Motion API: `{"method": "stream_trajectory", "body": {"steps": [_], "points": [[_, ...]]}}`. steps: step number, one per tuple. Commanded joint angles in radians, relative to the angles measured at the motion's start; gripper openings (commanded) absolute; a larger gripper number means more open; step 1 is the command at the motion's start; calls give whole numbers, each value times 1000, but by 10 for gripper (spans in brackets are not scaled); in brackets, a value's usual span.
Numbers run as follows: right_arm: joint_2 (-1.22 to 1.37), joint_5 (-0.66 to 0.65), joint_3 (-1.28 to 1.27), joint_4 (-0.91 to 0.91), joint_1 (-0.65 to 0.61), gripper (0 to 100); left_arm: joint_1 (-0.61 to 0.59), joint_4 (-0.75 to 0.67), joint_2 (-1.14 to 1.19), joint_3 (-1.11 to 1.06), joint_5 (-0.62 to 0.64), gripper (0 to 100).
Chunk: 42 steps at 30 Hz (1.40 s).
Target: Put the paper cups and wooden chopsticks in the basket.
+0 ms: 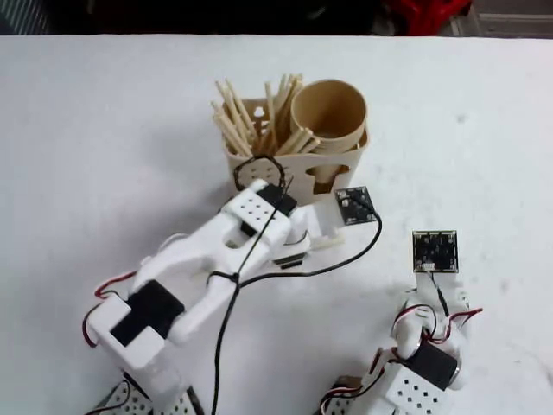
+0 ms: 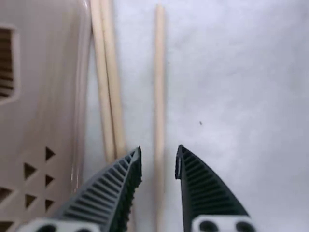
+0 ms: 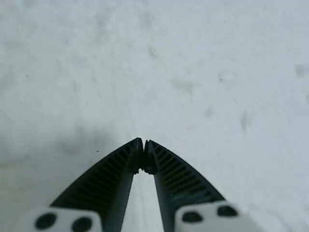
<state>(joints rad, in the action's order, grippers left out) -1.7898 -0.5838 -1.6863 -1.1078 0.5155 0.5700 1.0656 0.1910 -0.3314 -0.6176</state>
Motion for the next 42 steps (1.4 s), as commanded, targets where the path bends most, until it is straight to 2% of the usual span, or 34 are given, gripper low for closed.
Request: {"method": "stream_trajectory", "body": {"steps": [1, 10, 16, 20, 28, 33, 39, 42], "points": [[-5, 3, -5, -5, -5, 18, -5, -20, 44, 43, 14, 139], [-5, 3, -5, -5, -5, 18, -7, 124, 292, 281, 15, 133], [-5, 3, -5, -5, -5, 18, 18, 172, 302, 296, 12, 24], [-5, 3, -5, -5, -5, 18, 45, 213, 277, 304, 12, 22], [-5, 3, -5, -5, -5, 18, 24, 236, -128, 181, 25, 22], [-13, 3, -5, -7, -7, 18, 36, 187, -463, 68, 132, 23], [-13, 3, -5, -18, -10, 18, 30, 176, -799, 195, 199, 23], [-13, 3, -5, -18, -10, 18, 27, 101, -868, 293, 199, 23]]}}
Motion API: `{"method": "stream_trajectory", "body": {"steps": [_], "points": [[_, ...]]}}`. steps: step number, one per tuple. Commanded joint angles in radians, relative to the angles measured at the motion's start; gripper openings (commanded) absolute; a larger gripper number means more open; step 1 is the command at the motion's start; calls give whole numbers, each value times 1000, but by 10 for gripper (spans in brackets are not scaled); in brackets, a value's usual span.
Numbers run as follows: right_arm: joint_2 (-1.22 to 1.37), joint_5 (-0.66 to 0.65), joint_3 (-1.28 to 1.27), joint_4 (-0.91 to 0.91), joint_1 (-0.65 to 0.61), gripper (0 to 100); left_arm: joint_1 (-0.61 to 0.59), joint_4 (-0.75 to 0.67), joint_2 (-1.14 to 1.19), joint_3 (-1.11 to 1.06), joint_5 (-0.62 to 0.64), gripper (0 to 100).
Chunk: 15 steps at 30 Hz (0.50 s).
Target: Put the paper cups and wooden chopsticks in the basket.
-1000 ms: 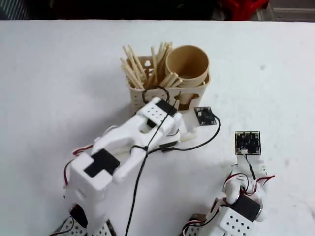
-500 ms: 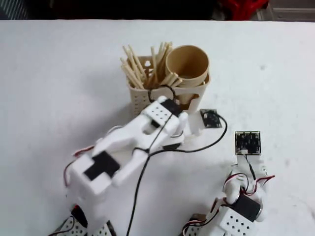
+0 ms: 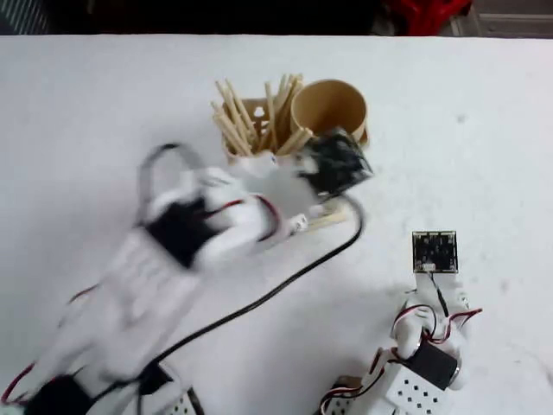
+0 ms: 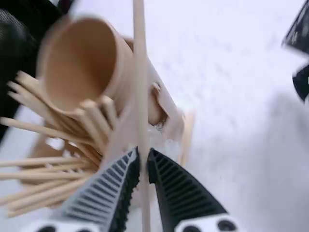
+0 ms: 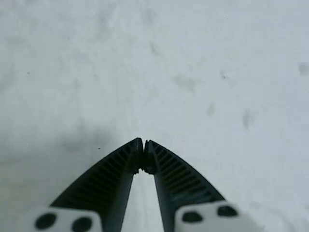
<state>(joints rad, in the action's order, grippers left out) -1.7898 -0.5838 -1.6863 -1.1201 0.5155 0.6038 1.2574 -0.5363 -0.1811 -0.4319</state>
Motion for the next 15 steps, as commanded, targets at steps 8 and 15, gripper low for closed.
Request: {"method": "stream_trajectory", "body": {"steps": [8, 15], "points": [[-13, 3, -5, -5, -10, 18, -7, -539, -145, 133, 15, 24], [-13, 3, -5, -5, -10, 18, -96, -792, -145, -55, 32, 28]]}}
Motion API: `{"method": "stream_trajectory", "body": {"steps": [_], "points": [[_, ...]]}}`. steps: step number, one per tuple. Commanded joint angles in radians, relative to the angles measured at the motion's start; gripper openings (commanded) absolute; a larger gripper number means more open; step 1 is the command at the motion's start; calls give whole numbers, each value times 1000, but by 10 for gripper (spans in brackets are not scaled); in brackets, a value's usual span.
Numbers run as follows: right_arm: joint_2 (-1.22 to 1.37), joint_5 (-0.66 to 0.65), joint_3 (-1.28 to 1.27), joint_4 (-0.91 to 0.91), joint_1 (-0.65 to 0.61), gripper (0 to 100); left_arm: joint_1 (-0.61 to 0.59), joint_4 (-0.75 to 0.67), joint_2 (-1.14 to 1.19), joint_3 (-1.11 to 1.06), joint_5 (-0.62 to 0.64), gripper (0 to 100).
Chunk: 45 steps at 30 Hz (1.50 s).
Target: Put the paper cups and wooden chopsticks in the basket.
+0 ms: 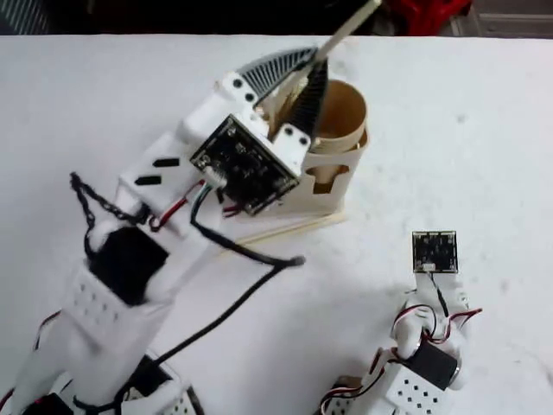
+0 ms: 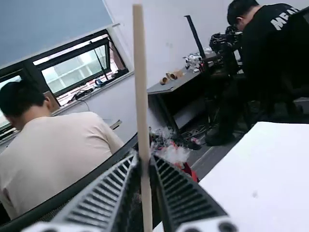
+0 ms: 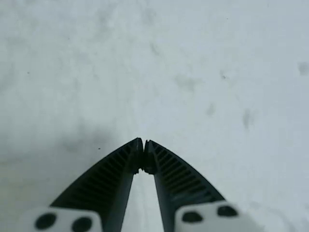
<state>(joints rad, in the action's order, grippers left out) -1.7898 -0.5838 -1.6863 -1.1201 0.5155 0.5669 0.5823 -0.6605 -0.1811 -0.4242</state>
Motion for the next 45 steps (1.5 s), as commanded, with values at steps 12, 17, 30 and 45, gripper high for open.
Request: {"method": "stream_trajectory", "body": {"steps": [12, 17, 30, 45], "points": [[-13, 3, -5, -5, -10, 18, -133, -121, -21, -84, 196, 111], [-13, 3, -5, -5, -10, 18, -119, 52, -21, -86, 196, 111], [-12, 3, -5, -5, -7, 18, 68, 594, 189, -264, -29, 112], [-12, 3, -5, -5, -7, 18, -130, 453, 903, -52, -144, 112]]}}
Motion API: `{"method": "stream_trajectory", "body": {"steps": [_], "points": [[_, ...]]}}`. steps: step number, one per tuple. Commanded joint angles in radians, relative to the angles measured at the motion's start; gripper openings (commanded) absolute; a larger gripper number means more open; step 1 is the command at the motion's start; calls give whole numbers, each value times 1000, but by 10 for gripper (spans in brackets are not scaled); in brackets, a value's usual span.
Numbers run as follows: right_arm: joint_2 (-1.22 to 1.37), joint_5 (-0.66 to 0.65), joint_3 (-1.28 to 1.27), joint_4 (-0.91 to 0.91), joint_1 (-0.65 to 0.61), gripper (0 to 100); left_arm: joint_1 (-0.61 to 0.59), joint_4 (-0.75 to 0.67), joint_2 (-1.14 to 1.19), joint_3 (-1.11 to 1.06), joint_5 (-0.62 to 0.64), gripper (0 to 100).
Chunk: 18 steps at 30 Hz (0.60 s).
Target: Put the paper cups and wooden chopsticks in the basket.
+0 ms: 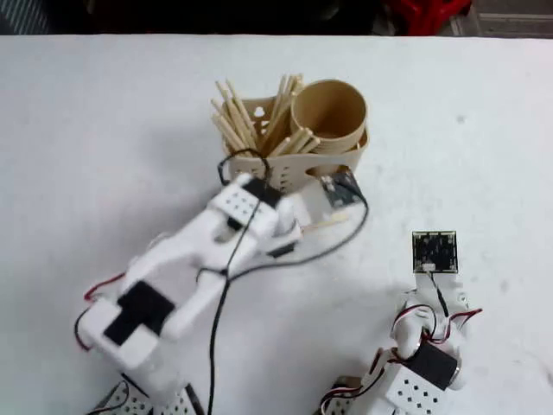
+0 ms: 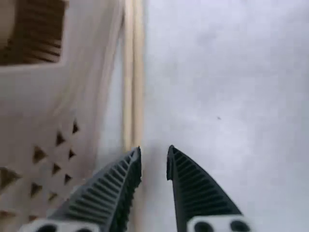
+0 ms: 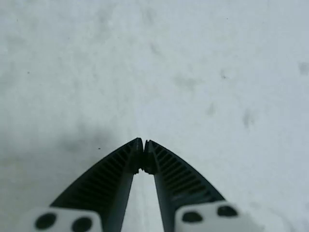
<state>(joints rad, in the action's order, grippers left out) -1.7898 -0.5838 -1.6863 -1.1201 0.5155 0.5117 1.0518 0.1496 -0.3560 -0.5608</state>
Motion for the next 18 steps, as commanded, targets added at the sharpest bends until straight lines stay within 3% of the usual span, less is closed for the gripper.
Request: {"method": "stream_trajectory", "body": {"steps": [1, 11, 18], "points": [[-12, 3, -5, -5, -7, 18, -84, -17, 116, 141, -6, 112], [-10, 3, -5, -5, -5, 18, -84, 12, 211, 181, 0, 112], [-10, 3, -5, -5, -5, 18, 30, 104, 213, 170, -8, 112]]}}
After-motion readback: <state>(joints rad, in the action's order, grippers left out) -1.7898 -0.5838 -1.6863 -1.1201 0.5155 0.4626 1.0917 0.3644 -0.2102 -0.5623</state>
